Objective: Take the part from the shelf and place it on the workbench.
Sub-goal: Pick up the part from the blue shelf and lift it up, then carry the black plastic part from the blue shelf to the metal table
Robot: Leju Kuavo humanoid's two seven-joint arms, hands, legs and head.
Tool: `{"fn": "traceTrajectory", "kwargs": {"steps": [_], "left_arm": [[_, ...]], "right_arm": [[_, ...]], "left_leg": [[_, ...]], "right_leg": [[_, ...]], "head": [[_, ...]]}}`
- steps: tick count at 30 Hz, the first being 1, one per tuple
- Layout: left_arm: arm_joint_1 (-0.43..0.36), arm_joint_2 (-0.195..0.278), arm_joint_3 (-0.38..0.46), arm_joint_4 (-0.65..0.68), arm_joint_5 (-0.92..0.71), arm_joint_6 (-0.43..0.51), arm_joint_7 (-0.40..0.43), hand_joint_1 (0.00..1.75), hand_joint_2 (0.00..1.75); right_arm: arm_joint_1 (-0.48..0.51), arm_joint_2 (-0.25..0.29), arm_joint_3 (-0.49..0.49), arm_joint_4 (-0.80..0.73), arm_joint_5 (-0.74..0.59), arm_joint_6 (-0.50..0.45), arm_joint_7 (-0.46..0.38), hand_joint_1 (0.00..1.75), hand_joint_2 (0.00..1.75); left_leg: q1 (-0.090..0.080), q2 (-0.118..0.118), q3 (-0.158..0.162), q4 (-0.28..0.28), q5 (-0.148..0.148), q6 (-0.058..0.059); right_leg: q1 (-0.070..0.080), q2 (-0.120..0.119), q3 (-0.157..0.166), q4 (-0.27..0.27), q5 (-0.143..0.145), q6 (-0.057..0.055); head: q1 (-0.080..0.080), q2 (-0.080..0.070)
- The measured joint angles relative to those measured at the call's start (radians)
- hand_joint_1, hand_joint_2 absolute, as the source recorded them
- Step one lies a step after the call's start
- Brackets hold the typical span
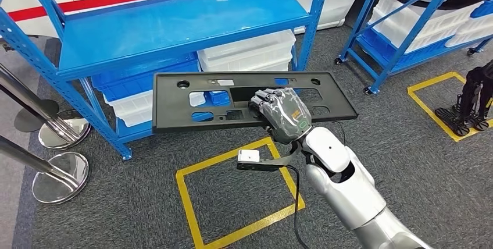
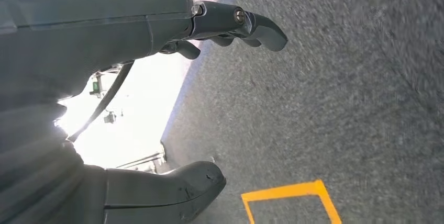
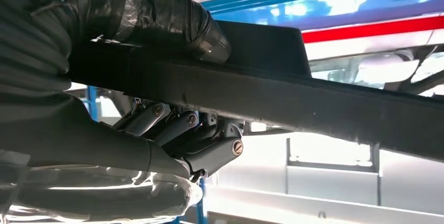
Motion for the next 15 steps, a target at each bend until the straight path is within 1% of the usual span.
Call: {"fn": "traceTrajectory", "kwargs": {"steps": [1, 2, 3, 4, 5, 6, 7, 8, 9, 10, 11, 12, 13, 14, 15], "left_arm": [[0.002, -0.003, 0.003, -0.006, 0.000, -0.005, 0.001, 0.00, 1.75], [0.004, -0.006, 0.005, -0.012, 0.000, -0.010, 0.002, 0.00, 1.75], [0.006, -0.010, 0.007, -0.018, 0.000, -0.016, 0.002, 0.00, 1.75], [0.007, -0.013, 0.008, -0.025, 0.000, -0.020, 0.002, 0.00, 1.75], [0.008, -0.016, 0.008, -0.032, 0.000, -0.025, 0.002, 0.00, 1.75], [0.008, -0.019, 0.008, -0.040, 0.000, -0.032, 0.002, 0.00, 1.75], [0.009, -0.023, 0.009, -0.051, 0.000, -0.042, 0.000, 0.00, 1.75], [0.011, -0.028, 0.010, -0.065, 0.001, -0.054, -0.004, 0.00, 1.75], [0.012, -0.034, 0.011, -0.080, 0.004, -0.067, -0.010, 0.00, 1.75], [0.013, -0.038, 0.012, -0.095, 0.006, -0.078, -0.015, 0.00, 1.75], [0.014, -0.042, 0.014, -0.106, 0.008, -0.085, -0.019, 0.00, 1.75], [0.014, -0.045, 0.014, -0.116, 0.010, -0.090, -0.022, 0.00, 1.75], [0.015, -0.049, 0.015, -0.123, 0.010, -0.092, -0.023, 0.00, 1.75], [0.016, -0.053, 0.016, -0.130, 0.010, -0.094, -0.024, 0.00, 1.75], [0.017, -0.057, 0.016, -0.135, 0.010, -0.095, -0.024, 0.00, 1.75]], "right_arm": [[0.000, 0.000, 0.000, 0.001, 0.000, 0.001, 0.000, 1.68, 1.75], [0.000, 0.001, 0.000, 0.001, 0.000, 0.002, 0.000, 1.68, 1.75], [0.000, 0.001, 0.000, 0.002, -0.001, 0.003, 0.000, 1.68, 1.75], [0.000, 0.002, 0.000, 0.002, -0.001, 0.003, 0.001, 1.68, 1.75], [0.000, 0.002, 0.000, 0.002, -0.002, 0.004, 0.001, 1.68, 1.75], [0.000, 0.002, 0.000, 0.003, -0.002, 0.004, 0.001, 1.68, 1.75], [0.000, 0.002, 0.000, 0.003, -0.003, 0.005, 0.001, 1.68, 1.75], [0.000, 0.003, 0.000, 0.004, -0.005, 0.005, 0.001, 1.68, 1.75], [0.000, 0.003, 0.000, 0.004, -0.006, 0.006, 0.001, 1.68, 1.75], [-0.001, 0.003, 0.000, 0.004, -0.007, 0.007, 0.001, 1.68, 1.75], [-0.001, 0.003, 0.000, 0.004, -0.008, 0.007, 0.001, 1.68, 1.75], [-0.001, 0.003, 0.000, 0.003, -0.008, 0.007, 0.001, 1.68, 1.75], [-0.001, 0.004, 0.000, 0.003, -0.009, 0.007, 0.001, 1.68, 1.75], [-0.001, 0.004, 0.000, 0.003, -0.009, 0.008, 0.001, 1.68, 1.75], [-0.002, 0.005, 0.000, 0.004, -0.009, 0.009, 0.000, 1.68, 1.75]], "left_leg": [[0.001, -0.001, -0.009, 0.017, -0.025, -0.005], [0.002, -0.002, -0.023, 0.054, -0.069, -0.010], [0.004, -0.003, -0.040, 0.110, -0.124, -0.014], [0.005, -0.003, -0.056, 0.179, -0.173, -0.018], [0.005, -0.003, -0.067, 0.244, -0.205, -0.020], [0.006, -0.003, -0.065, 0.286, -0.210, -0.021], [0.006, -0.003, -0.047, 0.294, -0.194, -0.021], [0.005, -0.003, -0.011, 0.266, -0.165, -0.020], [0.005, -0.003, 0.041, 0.206, -0.141, -0.016], [0.004, -0.004, 0.101, 0.126, -0.136, -0.011], [0.002, -0.005, 0.150, 0.053, -0.142, -0.006], [0.000, -0.006, 0.181, 0.002, -0.153, -0.001], [-0.003, -0.007, 0.193, -0.026, -0.161, 0.003], [-0.003, -0.007, 0.191, -0.035, -0.157, 0.009], [-0.001, -0.006, 0.185, -0.039, -0.147, 0.016]], "right_leg": [[-0.002, -0.002, -0.011, -0.003, 0.013, -0.009], [-0.004, -0.004, -0.025, -0.006, 0.027, -0.016], [-0.003, -0.005, -0.040, -0.005, 0.041, -0.022], [-0.002, -0.005, -0.057, -0.003, 0.053, -0.025], [-0.001, -0.005, -0.075, -0.001, 0.065, -0.025], [0.001, -0.006, -0.092, 0.001, 0.077, -0.025], [0.001, -0.006, -0.110, 0.005, 0.088, -0.023], [0.001, -0.006, -0.127, 0.009, 0.098, -0.021], [0.001, -0.006, -0.141, 0.013, 0.108, -0.019], [0.003, -0.006, -0.153, 0.018, 0.117, -0.015], [0.003, -0.006, -0.162, 0.021, 0.125, -0.011], [0.003, -0.007, -0.166, 0.021, 0.134, -0.006], [0.002, -0.007, -0.168, 0.018, 0.143, 0.000], [0.001, -0.008, -0.169, 0.013, 0.153, 0.006], [0.000, -0.007, -0.171, 0.010, 0.156, 0.013]], "head": [[0.000, 0.000], [0.000, 0.000], [0.000, 0.000], [0.000, 0.000], [0.000, 0.000], [0.000, 0.000], [0.000, 0.000], [0.000, 0.000], [0.000, 0.000], [0.000, 0.000], [0.000, 0.000], [0.000, 0.000], [0.000, 0.000], [0.000, 0.000], [0.000, 0.000]]}}
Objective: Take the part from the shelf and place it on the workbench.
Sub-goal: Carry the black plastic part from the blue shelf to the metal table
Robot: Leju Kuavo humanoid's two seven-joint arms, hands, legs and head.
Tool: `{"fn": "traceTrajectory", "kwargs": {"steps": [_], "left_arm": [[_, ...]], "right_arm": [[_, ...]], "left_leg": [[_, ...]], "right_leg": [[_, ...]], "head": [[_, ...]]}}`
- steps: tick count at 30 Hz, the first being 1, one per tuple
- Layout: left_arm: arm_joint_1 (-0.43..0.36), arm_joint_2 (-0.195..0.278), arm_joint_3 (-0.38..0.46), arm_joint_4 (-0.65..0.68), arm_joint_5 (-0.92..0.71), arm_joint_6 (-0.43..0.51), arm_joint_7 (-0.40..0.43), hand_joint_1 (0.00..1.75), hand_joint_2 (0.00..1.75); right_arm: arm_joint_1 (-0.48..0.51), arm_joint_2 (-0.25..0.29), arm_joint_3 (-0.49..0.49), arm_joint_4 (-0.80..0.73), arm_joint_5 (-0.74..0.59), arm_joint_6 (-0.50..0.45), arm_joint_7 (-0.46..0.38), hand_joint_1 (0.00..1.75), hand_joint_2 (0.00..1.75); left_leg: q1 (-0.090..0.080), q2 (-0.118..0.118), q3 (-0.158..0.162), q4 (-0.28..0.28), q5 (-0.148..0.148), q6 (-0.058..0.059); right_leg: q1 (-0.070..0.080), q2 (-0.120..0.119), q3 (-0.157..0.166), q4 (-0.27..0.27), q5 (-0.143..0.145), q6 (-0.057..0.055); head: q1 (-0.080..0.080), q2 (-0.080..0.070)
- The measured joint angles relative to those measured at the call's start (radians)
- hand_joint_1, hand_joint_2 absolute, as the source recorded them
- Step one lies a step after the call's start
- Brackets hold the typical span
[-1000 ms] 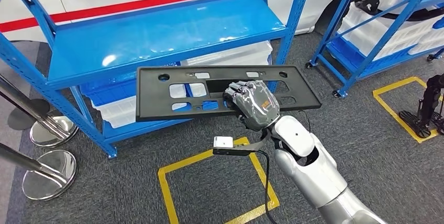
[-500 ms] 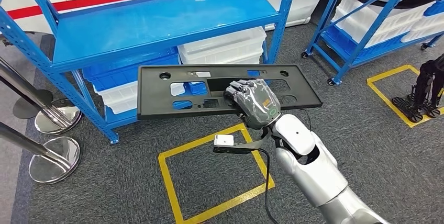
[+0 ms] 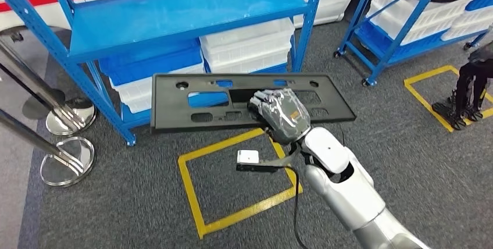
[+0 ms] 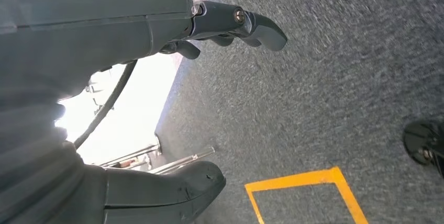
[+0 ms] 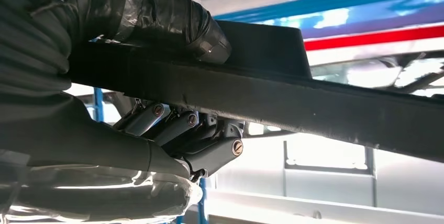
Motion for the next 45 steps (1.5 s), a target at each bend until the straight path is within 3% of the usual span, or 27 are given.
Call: {"fn": "traceTrajectory", "kwargs": {"steps": [2, 4, 5, 6, 7, 8, 9, 11, 13, 15, 17, 20, 21, 22, 23, 24, 26, 28, 30, 33, 40, 41, 44, 45], "left_arm": [[0.001, -0.007, 0.002, -0.012, 0.000, -0.002, 0.000, 0.00, 1.75], [0.002, -0.012, 0.007, -0.023, 0.000, -0.004, -0.001, 0.00, 1.75], [0.003, -0.013, 0.011, -0.028, 0.002, -0.006, -0.002, 0.00, 1.75], [0.004, -0.014, 0.015, -0.033, 0.004, -0.009, -0.002, 0.00, 1.75], [0.005, -0.014, 0.018, -0.037, 0.007, -0.012, -0.003, 0.00, 1.75], [0.006, -0.014, 0.021, -0.040, 0.009, -0.015, -0.003, 0.00, 1.75], [0.007, -0.014, 0.024, -0.044, 0.011, -0.018, -0.003, 0.00, 1.75], [0.009, -0.014, 0.027, -0.051, 0.012, -0.022, -0.003, 0.00, 1.75], [0.012, -0.015, 0.035, -0.058, 0.013, -0.027, -0.004, 0.00, 1.75], [0.014, -0.015, 0.043, -0.065, 0.012, -0.032, -0.004, 0.00, 1.75], [0.017, -0.015, 0.048, -0.072, 0.011, -0.035, -0.004, 0.00, 1.75], [0.020, -0.016, 0.053, -0.081, 0.010, -0.043, -0.004, 0.00, 1.75], [0.022, -0.017, 0.055, -0.086, 0.009, -0.049, -0.004, 0.00, 1.75], [0.023, -0.020, 0.057, -0.094, 0.008, -0.058, -0.004, 0.00, 1.75], [0.026, -0.024, 0.059, -0.104, 0.006, -0.066, -0.004, 0.00, 1.75], [0.028, -0.028, 0.061, -0.116, 0.004, -0.076, -0.004, 0.00, 1.75], [0.033, -0.037, 0.066, -0.143, 0.001, -0.092, -0.004, 0.00, 1.75], [0.037, -0.047, 0.070, -0.168, -0.001, -0.105, -0.004, 0.00, 1.75], [0.037, -0.059, 0.073, -0.191, -0.002, -0.113, -0.003, 0.00, 1.75], [0.034, -0.068, 0.074, -0.207, -0.002, -0.119, -0.003, 0.00, 1.75], [0.033, -0.069, 0.074, -0.209, -0.002, -0.119, -0.003, 0.00, 1.75], [0.034, -0.069, 0.074, -0.211, -0.002, -0.120, -0.002, 0.00, 1.75], [0.038, -0.074, 0.081, -0.221, -0.002, -0.124, 0.002, 0.00, 1.75], [0.036, -0.074, 0.091, -0.223, 0.000, -0.121, 0.005, 0.00, 1.75]], "right_arm": [[-0.002, 0.001, 0.000, 0.001, -0.002, 0.003, 0.000, 1.68, 1.75], [-0.004, 0.002, -0.001, 0.003, -0.006, 0.008, 0.000, 1.68, 1.75], [-0.004, 0.004, 0.000, 0.004, -0.007, 0.012, 0.001, 1.68, 1.75], [-0.004, 0.008, 0.000, 0.006, -0.009, 0.017, 0.003, 1.68, 1.75], [-0.004, 0.013, 0.001, 0.009, -0.009, 0.022, 0.006, 1.68, 1.75], [-0.004, 0.017, 0.001, 0.011, -0.010, 0.026, 0.010, 1.68, 1.75], [-0.005, 0.023, 0.002, 0.013, -0.010, 0.029, 0.014, 1.68, 1.75], [-0.010, 0.034, 0.003, 0.015, -0.009, 0.032, 0.018, 1.68, 1.75], [-0.014, 0.047, 0.006, 0.016, -0.008, 0.032, 0.023, 1.68, 1.75], [-0.012, 0.057, 0.009, 0.016, -0.005, 0.032, 0.031, 1.68, 1.75], [-0.008, 0.067, 0.011, 0.015, -0.001, 0.032, 0.036, 1.68, 1.75], [-0.001, 0.080, 0.014, 0.015, 0.000, 0.032, 0.040, 1.68, 1.75], [0.003, 0.083, 0.016, 0.015, 0.000, 0.032, 0.042, 1.68, 1.75], [0.008, 0.084, 0.018, 0.016, 0.001, 0.032, 0.043, 1.68, 1.75], [0.012, 0.086, 0.021, 0.016, 0.002, 0.032, 0.044, 1.68, 1.75], [0.015, 0.087, 0.024, 0.016, 0.002, 0.033, 0.045, 1.68, 1.75], [0.016, 0.092, 0.029, 0.016, 0.003, 0.033, 0.048, 1.68, 1.75], [0.017, 0.097, 0.032, 0.016, 0.003, 0.034, 0.050, 1.68, 1.75], [0.019, 0.100, 0.035, 0.016, 0.003, 0.034, 0.050, 1.68, 1.75], [0.022, 0.100, 0.037, 0.016, 0.003, 0.035, 0.051, 1.68, 1.75], [0.022, 0.100, 0.037, 0.016, 0.004, 0.035, 0.051, 1.68, 1.75], [0.022, 0.101, 0.037, 0.016, 0.004, 0.035, 0.051, 1.68, 1.75], [0.024, 0.104, 0.043, 0.017, 0.004, 0.035, 0.051, 1.68, 1.75], [0.022, 0.109, 0.048, 0.019, 0.003, 0.036, 0.051, 1.68, 1.75]], "left_leg": [[0.004, 0.003, -0.010, -0.009, 0.022, 0.016], [0.005, 0.005, -0.029, -0.010, 0.041, 0.025], [0.005, 0.005, -0.039, -0.009, 0.048, 0.025], [0.005, 0.005, -0.050, -0.007, 0.055, 0.024], [0.005, 0.006, -0.059, -0.004, 0.060, 0.022], [0.006, 0.008, -0.066, -0.001, 0.063, 0.020], [0.006, 0.010, -0.072, 0.004, 0.064, 0.018], [0.003, 0.015, -0.080, 0.012, 0.064, 0.012], [-0.001, 0.024, -0.084, 0.017, 0.066, 0.003], [-0.001, 0.036, -0.084, 0.018, 0.066, -0.008], [0.002, 0.031, -0.095, 0.047, 0.036, -0.017], [0.005, 0.011, -0.170, 0.231, -0.065, -0.026], [0.006, 0.009, -0.195, 0.291, -0.084, -0.027], [0.006, 0.009, -0.206, 0.319, -0.083, -0.028], [0.006, 0.008, -0.197, 0.305, -0.061, -0.026], [0.006, 0.003, -0.171, 0.253, -0.025, -0.023], [0.007, -0.036, -0.107, 0.120, 0.035, -0.014], [0.007, -0.071, -0.077, 0.053, 0.051, -0.008], [0.007, -0.059, -0.074, 0.037, 0.051, -0.005], [0.016, -0.027, -0.069, 0.011, 0.058, 0.000], [0.016, -0.023, -0.068, 0.007, 0.061, 0.002], [0.016, -0.021, -0.068, 0.006, 0.062, 0.004], [0.017, 0.016, -0.074, 0.006, 0.065, 0.009], [0.015, 0.045, -0.077, 0.012, 0.063, 0.002]], "right_leg": [[-0.001, 0.004, -0.017, 0.034, -0.044, 0.010], [-0.005, 0.007, -0.056, 0.149, -0.138, 0.017], [-0.007, 0.007, -0.075, 0.216, -0.173, 0.020], [-0.009, 0.008, -0.086, 0.267, -0.188, 0.023], [-0.011, 0.007, -0.080, 0.284, -0.184, 0.024], [-0.012, 0.007, -0.053, 0.260, -0.165, 0.024], [-0.013, 0.003, -0.008, 0.202, -0.139, 0.023], [-0.007, -0.020, 0.080, 0.068, -0.116, 0.015], [0.003, -0.034, 0.111, 0.009, -0.118, 0.001], [0.005, -0.022, 0.110, 0.001, -0.114, -0.012], [0.000, -0.009, 0.108, -0.007, -0.107, -0.026], [0.000, 0.013, 0.103, -0.010, -0.099, -0.041], [0.001, 0.022, 0.101, -0.008, -0.098, -0.043], [0.002, 0.031, 0.099, -0.006, -0.097, -0.044], [0.003, 0.042, 0.098, -0.003, -0.097, -0.044], [0.003, 0.053, 0.096, 0.001, -0.097, -0.043], [0.003, 0.076, 0.089, 0.010, -0.097, -0.041], [-0.001, 0.099, 0.076, 0.016, -0.092, -0.030], [-0.004, 0.121, 0.065, 0.014, -0.081, -0.013], [-0.001, 0.113, 0.055, 0.021, -0.083, 0.000], [0.002, 0.093, 0.050, 0.030, -0.092, 0.002], [0.004, 0.079, 0.043, 0.042, -0.103, 0.003], [-0.007, 0.028, -0.033, 0.217, -0.188, 0.015], [-0.010, 0.000, -0.019, 0.203, -0.182, 0.015]], "head": [[0.000, 0.000], [0.001, 0.000], [0.001, 0.000], [0.001, 0.000], [0.001, 0.000], [0.001, 0.000], [0.001, 0.000], [0.001, 0.000], [0.001, 0.000], [0.001, 0.000], [0.001, 0.000], [0.000, 0.000], [0.000, 0.000], [0.000, 0.000], [0.000, 0.000], [0.001, 0.000], [0.001, 0.000], [0.000, 0.000], [0.000, 0.000], [0.001, 0.000], [0.001, 0.000], [0.001, 0.000], [0.001, 0.000], [0.001, 0.000]]}}
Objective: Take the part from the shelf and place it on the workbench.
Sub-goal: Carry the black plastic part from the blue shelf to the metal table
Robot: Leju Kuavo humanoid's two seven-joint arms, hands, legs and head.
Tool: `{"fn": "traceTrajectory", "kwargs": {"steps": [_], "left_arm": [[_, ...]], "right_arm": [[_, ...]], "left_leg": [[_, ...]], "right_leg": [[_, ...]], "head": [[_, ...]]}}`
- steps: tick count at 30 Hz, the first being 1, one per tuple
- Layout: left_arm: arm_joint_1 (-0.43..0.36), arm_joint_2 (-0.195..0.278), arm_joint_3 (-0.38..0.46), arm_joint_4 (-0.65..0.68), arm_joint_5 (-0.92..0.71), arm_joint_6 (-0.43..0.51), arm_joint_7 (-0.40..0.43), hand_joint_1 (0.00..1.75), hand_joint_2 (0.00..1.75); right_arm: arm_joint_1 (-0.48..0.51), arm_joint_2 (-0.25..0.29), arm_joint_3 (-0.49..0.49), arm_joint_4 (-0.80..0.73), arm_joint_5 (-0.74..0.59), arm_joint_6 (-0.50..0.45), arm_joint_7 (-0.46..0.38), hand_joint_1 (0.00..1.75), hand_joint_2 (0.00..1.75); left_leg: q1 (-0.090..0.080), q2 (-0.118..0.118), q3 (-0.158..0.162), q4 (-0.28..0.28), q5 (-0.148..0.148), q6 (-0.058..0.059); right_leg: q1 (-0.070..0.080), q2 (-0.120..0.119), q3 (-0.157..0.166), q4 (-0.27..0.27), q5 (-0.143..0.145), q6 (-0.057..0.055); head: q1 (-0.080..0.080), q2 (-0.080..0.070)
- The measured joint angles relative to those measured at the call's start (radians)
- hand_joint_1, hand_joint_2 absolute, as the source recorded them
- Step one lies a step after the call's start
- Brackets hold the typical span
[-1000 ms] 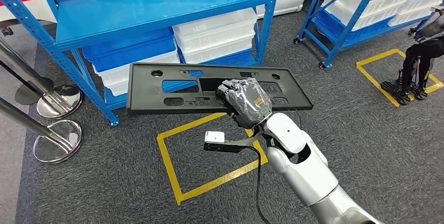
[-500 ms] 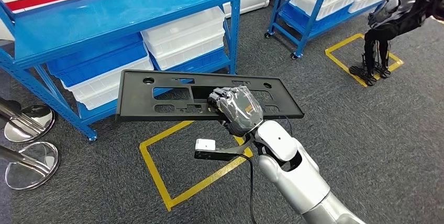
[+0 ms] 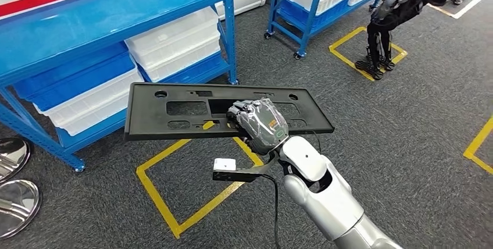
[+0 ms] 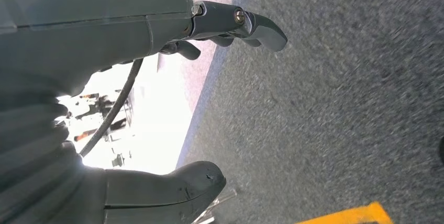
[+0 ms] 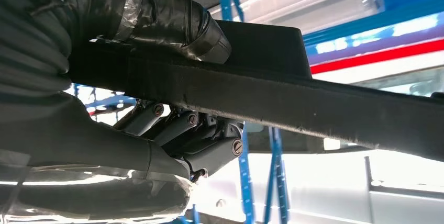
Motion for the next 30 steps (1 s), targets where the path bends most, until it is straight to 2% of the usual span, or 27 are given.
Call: {"fn": "traceTrajectory", "kwargs": {"steps": [2, 3, 4, 5, 6, 7, 9, 10, 11, 12, 13, 15, 16, 17, 18, 19, 20, 21, 22, 23, 24, 25, 26, 27, 28, 29, 30], "left_arm": [[-0.006, 0.001, 0.022, -0.001, 0.006, 0.010, 0.005, 0.00, 1.75], [-0.010, 0.001, 0.030, -0.001, 0.009, 0.015, 0.006, 0.00, 1.75], [-0.012, 0.002, 0.034, 0.000, 0.011, 0.016, 0.006, 0.00, 1.75], [-0.014, 0.002, 0.036, 0.000, 0.011, 0.017, 0.006, 0.00, 1.75], [-0.015, 0.003, 0.038, 0.000, 0.012, 0.017, 0.006, 0.00, 1.75], [-0.016, 0.004, 0.042, 0.000, 0.012, 0.017, 0.006, 0.00, 1.75], [-0.015, 0.006, 0.051, 0.001, 0.013, 0.018, 0.006, 0.00, 1.75], [-0.014, 0.007, 0.054, 0.003, 0.013, 0.018, 0.006, 0.00, 1.75], [-0.013, 0.009, 0.057, 0.005, 0.013, 0.019, 0.006, 0.00, 1.75], [-0.013, 0.011, 0.058, 0.007, 0.013, 0.019, 0.007, 0.00, 1.75], [-0.013, 0.014, 0.060, 0.009, 0.012, 0.020, 0.006, 0.00, 1.75], [-0.013, 0.022, 0.064, 0.013, 0.010, 0.025, 0.004, 0.00, 1.75], [-0.014, 0.026, 0.067, 0.016, 0.007, 0.028, 0.002, 0.00, 1.75], [-0.014, 0.030, 0.070, 0.019, 0.003, 0.031, 0.000, 0.00, 1.75], [-0.014, 0.032, 0.072, 0.021, 0.000, 0.034, -0.002, 0.00, 1.75], [-0.015, 0.033, 0.074, 0.022, -0.002, 0.035, -0.002, 0.00, 1.75], [-0.015, 0.034, 0.074, 0.024, -0.004, 0.035, -0.003, 0.00, 1.75], [-0.016, 0.035, 0.074, 0.025, -0.005, 0.035, -0.004, 0.00, 1.75], [-0.015, 0.035, 0.074, 0.026, -0.006, 0.035, -0.005, 0.00, 1.75], [-0.014, 0.035, 0.075, 0.027, -0.007, 0.035, -0.005, 0.00, 1.75], [-0.013, 0.036, 0.075, 0.027, -0.007, 0.035, -0.005, 0.00, 1.75], [-0.012, 0.036, 0.075, 0.028, -0.007, 0.035, -0.005, 0.00, 1.75], [-0.012, 0.036, 0.075, 0.028, -0.008, 0.035, -0.005, 0.00, 1.75], [-0.012, 0.036, 0.076, 0.029, -0.009, 0.035, -0.005, 0.00, 1.75], [-0.013, 0.036, 0.076, 0.029, -0.009, 0.034, -0.005, 0.00, 1.75], [-0.014, 0.035, 0.076, 0.030, -0.010, 0.033, -0.005, 0.00, 1.75], [-0.014, 0.035, 0.076, 0.030, -0.011, 0.032, -0.005, 0.00, 1.75]], "right_arm": [[-0.007, 0.013, 0.007, 0.004, -0.002, 0.003, 0.000, 1.68, 1.75], [-0.013, 0.020, 0.009, 0.005, -0.003, 0.005, 0.000, 1.68, 1.75], [-0.016, 0.023, 0.010, 0.007, -0.004, 0.007, 0.000, 1.68, 1.75], [-0.018, 0.025, 0.011, 0.008, -0.004, 0.008, 0.000, 1.68, 1.75], [-0.021, 0.028, 0.011, 0.010, -0.004, 0.009, 0.000, 1.68, 1.75], [-0.024, 0.031, 0.012, 0.011, -0.004, 0.009, 0.001, 1.68, 1.75], [-0.031, 0.041, 0.013, 0.016, -0.004, 0.012, 0.000, 1.68, 1.75], [-0.034, 0.046, 0.014, 0.020, -0.004, 0.014, 0.000, 1.68, 1.75], [-0.037, 0.049, 0.015, 0.024, -0.004, 0.016, 0.000, 1.68, 1.75], [-0.040, 0.051, 0.015, 0.028, -0.005, 0.019, 0.000, 1.68, 1.75], [-0.044, 0.052, 0.015, 0.032, -0.005, 0.021, 0.001, 1.68, 1.75], [-0.056, 0.056, 0.015, 0.037, -0.008, 0.026, 0.003, 1.68, 1.75], [-0.062, 0.059, 0.016, 0.038, -0.010, 0.029, 0.005, 1.68, 1.75], [-0.066, 0.061, 0.016, 0.038, -0.012, 0.031, 0.007, 1.68, 1.75], [-0.069, 0.063, 0.017, 0.039, -0.015, 0.032, 0.009, 1.68, 1.75], [-0.069, 0.064, 0.017, 0.039, -0.016, 0.032, 0.011, 1.68, 1.75], [-0.069, 0.063, 0.017, 0.039, -0.018, 0.033, 0.012, 1.68, 1.75], [-0.070, 0.063, 0.017, 0.039, -0.019, 0.033, 0.013, 1.68, 1.75], [-0.072, 0.062, 0.017, 0.039, -0.019, 0.033, 0.013, 1.68, 1.75], [-0.073, 0.062, 0.017, 0.039, -0.020, 0.033, 0.013, 1.68, 1.75], [-0.074, 0.062, 0.017, 0.040, -0.020, 0.033, 0.013, 1.68, 1.75], [-0.073, 0.062, 0.018, 0.042, -0.020, 0.033, 0.013, 1.68, 1.75], [-0.071, 0.062, 0.018, 0.043, -0.020, 0.034, 0.014, 1.68, 1.75], [-0.069, 0.061, 0.018, 0.045, -0.020, 0.035, 0.015, 1.68, 1.75], [-0.069, 0.061, 0.018, 0.046, -0.020, 0.036, 0.016, 1.68, 1.75], [-0.068, 0.061, 0.018, 0.047, -0.020, 0.036, 0.018, 1.68, 1.75], [-0.069, 0.061, 0.018, 0.046, -0.020, 0.037, 0.019, 1.68, 1.75]], "left_leg": [[-0.004, 0.051, -0.003, 0.009, -0.005, -0.020], [-0.005, 0.070, -0.002, 0.013, -0.008, -0.031], [-0.002, 0.074, -0.002, 0.014, -0.010, -0.038], [0.001, 0.066, -0.004, 0.020, -0.019, -0.044], [0.003, 0.045, -0.013, 0.045, -0.040, -0.048], [0.004, 0.017, -0.031, 0.089, -0.072, -0.050], [0.004, -0.026, -0.086, 0.225, -0.147, -0.048], [0.003, -0.034, -0.110, 0.281, -0.166, -0.046], [0.003, -0.038, -0.120, 0.306, -0.166, -0.042], [0.002, -0.041, -0.114, 0.293, -0.147, -0.038], [0.001, -0.048, -0.089, 0.242, -0.113, -0.032], [0.000, -0.100, -0.030, 0.111, -0.052, -0.015], [-0.001, -0.127, -0.008, 0.065, -0.037, -0.009], [-0.002, -0.145, 0.002, 0.042, -0.034, -0.005], [-0.003, -0.146, 0.004, 0.036, -0.035, -0.004], [-0.003, -0.133, 0.007, 0.028, -0.032, -0.003], [-0.001, -0.119, 0.009, 0.019, -0.026, 0.000], [0.001, -0.104, 0.013, 0.008, -0.019, 0.003], [0.003, -0.086, 0.016, -0.002, -0.013, 0.007], [0.001, -0.070, 0.019, -0.006, -0.010, 0.009], [0.000, -0.054, 0.018, -0.007, -0.010, 0.011], [-0.001, -0.037, 0.018, -0.007, -0.010, 0.011], [-0.001, -0.022, 0.017, -0.006, -0.011, 0.010], [-0.001, -0.007, 0.017, -0.006, -0.012, 0.009], [-0.001, 0.006, 0.018, -0.005, -0.014, 0.007], [-0.001, 0.019, 0.020, -0.004, -0.016, 0.004], [-0.001, 0.029, 0.022, -0.003, -0.019, 0.000]], "right_leg": [[0.000, -0.033, 0.064, -0.115, 0.052, -0.008], [0.005, -0.043, 0.098, -0.182, 0.075, -0.018], [0.005, -0.032, 0.096, -0.184, 0.078, -0.026], [0.006, -0.022, 0.095, -0.187, 0.081, -0.034], [0.005, -0.012, 0.094, -0.190, 0.086, -0.041], [0.005, -0.002, 0.093, -0.192, 0.089, -0.048], [0.010, 0.021, 0.088, -0.191, 0.093, -0.057], [0.013, 0.034, 0.086, -0.190, 0.095, -0.060], [0.017, 0.048, 0.084, -0.188, 0.096, -0.061], [0.019, 0.062, 0.083, -0.186, 0.096, -0.061], [0.021, 0.075, 0.083, -0.184, 0.096, -0.061], [0.024, 0.100, 0.080, -0.177, 0.098, -0.059], [0.021, 0.112, 0.076, -0.174, 0.100, -0.055], [0.018, 0.125, 0.070, -0.173, 0.103, -0.049], [0.015, 0.138, 0.065, -0.172, 0.107, -0.041], [0.012, 0.151, 0.060, -0.175, 0.112, -0.033], [0.013, 0.145, 0.057, -0.173, 0.112, -0.027], [0.017, 0.123, 0.049, -0.160, 0.102, -0.022], [0.019, 0.090, 0.034, -0.127, 0.079, -0.017], [0.019, 0.053, 0.010, -0.073, 0.047, -0.014], [0.015, 0.031, -0.020, -0.007, 0.012, -0.009], [0.011, 0.022, -0.048, 0.055, -0.015, -0.005], [0.005, 0.019, -0.065, 0.094, -0.026, 0.000], [0.000, 0.017, -0.063, 0.096, -0.018, 0.004], [-0.004, 0.012, -0.040, 0.058, 0.006, 0.007], [-0.006, 0.000, 0.000, -0.011, 0.039, 0.008], [-0.005, -0.022, 0.042, -0.085, 0.062, 0.008]], "head": [[0.000, 0.000], [0.000, 0.000], [0.000, 0.000], [0.000, 0.000], [0.000, 0.000], [0.000, 0.000], [-0.001, 0.000], [-0.001, 0.000], [-0.001, 0.000], [0.000, 0.000], [0.000, 0.000], [0.000, 0.000], [-0.001, 0.000], [0.000, 0.000], [0.000, 0.000], [-0.001, 0.000], [0.000, 0.000], [0.000, 0.000], [0.001, 0.000], [0.001, 0.000], [0.001, 0.000], [0.001, 0.000], [0.001, 0.000], [0.001, 0.000], [0.001, 0.000], [0.001, 0.000], [0.001, 0.000]]}}
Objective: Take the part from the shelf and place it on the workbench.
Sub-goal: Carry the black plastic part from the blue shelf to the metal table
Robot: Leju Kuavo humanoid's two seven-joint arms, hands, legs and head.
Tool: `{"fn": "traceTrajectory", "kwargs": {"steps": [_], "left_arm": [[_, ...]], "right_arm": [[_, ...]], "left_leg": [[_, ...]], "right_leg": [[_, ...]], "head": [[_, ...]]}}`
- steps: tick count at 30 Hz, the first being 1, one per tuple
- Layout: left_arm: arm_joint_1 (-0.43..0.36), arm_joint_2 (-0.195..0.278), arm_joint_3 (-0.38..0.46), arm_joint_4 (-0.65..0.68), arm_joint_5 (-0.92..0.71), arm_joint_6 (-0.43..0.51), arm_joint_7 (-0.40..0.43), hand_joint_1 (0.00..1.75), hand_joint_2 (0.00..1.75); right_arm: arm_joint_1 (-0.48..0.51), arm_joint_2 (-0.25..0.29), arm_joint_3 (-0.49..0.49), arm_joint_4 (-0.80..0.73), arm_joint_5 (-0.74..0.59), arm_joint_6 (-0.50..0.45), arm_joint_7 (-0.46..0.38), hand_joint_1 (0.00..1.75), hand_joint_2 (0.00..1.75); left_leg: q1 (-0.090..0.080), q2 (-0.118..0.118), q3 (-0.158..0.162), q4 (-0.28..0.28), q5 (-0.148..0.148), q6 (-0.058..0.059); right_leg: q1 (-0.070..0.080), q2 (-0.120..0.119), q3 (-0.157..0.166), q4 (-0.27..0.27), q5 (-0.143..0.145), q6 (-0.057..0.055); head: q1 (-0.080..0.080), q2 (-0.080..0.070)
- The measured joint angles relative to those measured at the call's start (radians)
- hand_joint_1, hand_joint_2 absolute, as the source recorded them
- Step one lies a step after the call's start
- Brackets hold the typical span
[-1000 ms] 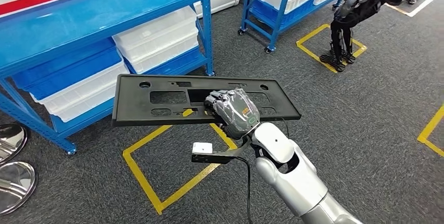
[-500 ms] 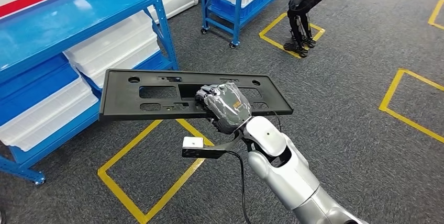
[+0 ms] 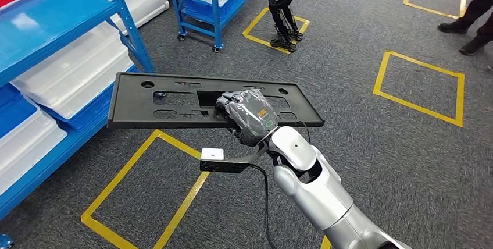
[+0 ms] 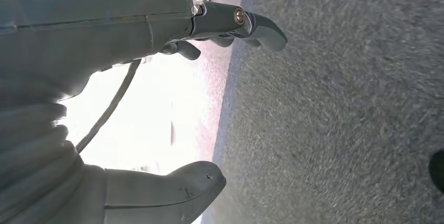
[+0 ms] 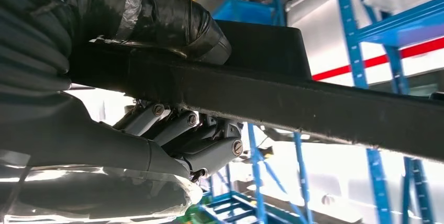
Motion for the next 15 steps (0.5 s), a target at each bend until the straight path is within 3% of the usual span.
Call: {"fn": "traceTrajectory", "kwargs": {"steps": [2, 3, 5, 6, 8, 9, 11, 12, 13, 15], "left_arm": [[0.000, -0.003, 0.000, -0.001, -0.005, -0.008, 0.000, 0.00, 1.75], [0.001, -0.004, 0.000, -0.004, -0.008, -0.015, -0.001, 0.00, 1.75], [0.002, -0.011, -0.001, -0.012, -0.021, -0.033, -0.005, 0.00, 1.75], [0.001, -0.014, -0.002, -0.017, -0.030, -0.042, -0.009, 0.00, 1.75], [0.004, -0.021, -0.004, -0.024, -0.045, -0.052, -0.019, 0.00, 1.75], [0.006, -0.025, -0.004, -0.027, -0.050, -0.055, -0.022, 0.00, 1.75], [0.012, -0.030, -0.005, -0.030, -0.054, -0.057, -0.024, 0.00, 1.75], [0.014, -0.032, -0.004, -0.032, -0.055, -0.058, -0.024, 0.00, 1.75], [0.015, -0.033, -0.005, -0.034, -0.058, -0.058, -0.025, 0.00, 1.75], [0.017, -0.036, -0.010, -0.039, -0.071, -0.057, -0.033, 0.00, 1.75]], "right_arm": [[-0.001, 0.000, 0.000, -0.002, 0.000, 0.000, 0.001, 1.68, 1.75], [-0.001, 0.000, 0.000, -0.004, 0.000, 0.000, 0.003, 1.68, 1.75], [0.001, -0.002, -0.003, -0.006, 0.001, 0.001, 0.007, 1.68, 1.75], [0.002, -0.004, -0.006, -0.008, 0.001, 0.001, 0.009, 1.68, 1.75], [0.003, -0.011, -0.015, -0.014, 0.001, 0.000, 0.014, 1.68, 1.75], [0.004, -0.015, -0.019, -0.018, 0.000, 0.000, 0.015, 1.68, 1.75], [0.009, -0.024, -0.027, -0.021, 0.000, 0.000, 0.015, 1.68, 1.75], [0.013, -0.028, -0.029, -0.022, -0.001, 0.000, 0.015, 1.68, 1.75], [0.015, -0.032, -0.031, -0.022, -0.001, 0.000, 0.015, 1.68, 1.75], [0.019, -0.041, -0.036, -0.028, -0.002, -0.001, 0.014, 1.68, 1.75]], "left_leg": [[-0.006, 0.018, 0.002, 0.005, -0.007, -0.011], [-0.009, 0.027, 0.003, 0.006, -0.009, -0.017], [-0.008, 0.039, 0.004, 0.008, -0.015, -0.028], [-0.006, 0.029, 0.003, 0.015, -0.024, -0.033], [-0.001, -0.021, -0.023, 0.082, -0.071, -0.038], [0.000, -0.046, -0.051, 0.149, -0.106, -0.038], [0.000, -0.065, -0.115, 0.284, -0.158, -0.038], [0.000, -0.067, -0.134, 0.320, -0.161, -0.037], [0.000, -0.068, -0.132, 0.307, -0.139, -0.035], [0.002, -0.093, -0.085, 0.188, -0.063, -0.030]], "right_leg": [[0.008, -0.030, 0.050, -0.093, 0.021, -0.012], [0.012, -0.032, 0.053, -0.104, 0.018, -0.019], [0.014, -0.008, 0.050, -0.105, 0.022, -0.032], [0.013, 0.003, 0.050, -0.108, 0.025, -0.038], [0.008, 0.022, 0.051, -0.114, 0.029, -0.051], [0.009, 0.032, 0.051, -0.114, 0.030, -0.055], [0.012, 0.057, 0.050, -0.112, 0.030, -0.059], [0.014, 0.071, 0.049, -0.110, 0.031, -0.059], [0.014, 0.086, 0.049, -0.106, 0.030, -0.059], [0.014, 0.115, 0.048, -0.098, 0.028, -0.056]], "head": [[0.000, 0.000], [0.000, 0.000], [0.000, 0.000], [-0.001, 0.000], [-0.001, 0.000], [-0.001, 0.000], [-0.001, 0.000], [-0.001, 0.000], [-0.001, 0.000], [-0.001, 0.000]]}}
